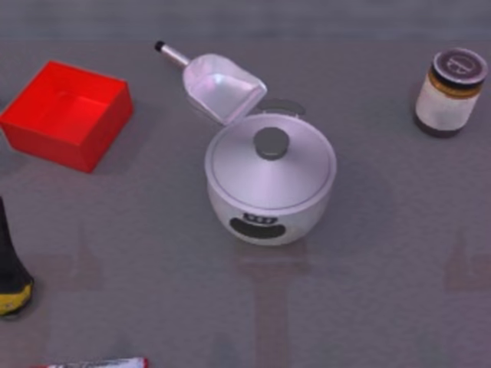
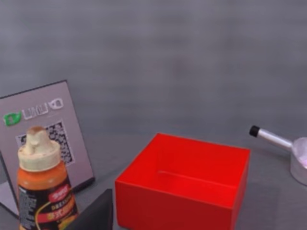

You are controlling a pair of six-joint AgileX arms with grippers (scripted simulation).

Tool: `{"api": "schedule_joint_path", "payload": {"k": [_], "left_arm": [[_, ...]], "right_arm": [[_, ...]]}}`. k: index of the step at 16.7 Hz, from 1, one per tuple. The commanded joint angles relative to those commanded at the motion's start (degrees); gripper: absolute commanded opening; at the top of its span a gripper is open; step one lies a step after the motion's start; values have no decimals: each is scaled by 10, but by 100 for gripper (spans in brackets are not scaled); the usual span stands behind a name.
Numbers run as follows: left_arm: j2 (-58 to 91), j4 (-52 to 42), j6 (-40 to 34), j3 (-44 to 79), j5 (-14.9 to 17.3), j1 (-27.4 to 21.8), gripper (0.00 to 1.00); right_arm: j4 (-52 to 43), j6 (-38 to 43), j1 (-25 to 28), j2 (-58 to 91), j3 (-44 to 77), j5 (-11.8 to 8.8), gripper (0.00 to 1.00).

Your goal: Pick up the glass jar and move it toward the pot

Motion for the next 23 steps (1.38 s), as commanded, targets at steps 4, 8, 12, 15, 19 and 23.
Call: {"api": "schedule_joint_path", "payload": {"k": [4,8,12,15,19,23], "left_arm": [[0,0,0,0,0,0,100],[0,0,0,0,0,0,100],[0,0,0,0,0,0,100],[0,0,0,0,0,0,100],[0,0,0,0,0,0,100],[0,0,0,0,0,0,100]], "right_arm": [[-5,-2,-2,7,15,1,100],[-40,-16,-10,69,113,1,100],[-120,-44,-19,207,279,-2,100],[-211,-74,-25,359,430,-7,100],[-367,-126,-30,612,650,-17,100],[-535,-190,-32,889,877,-33,100]]}}
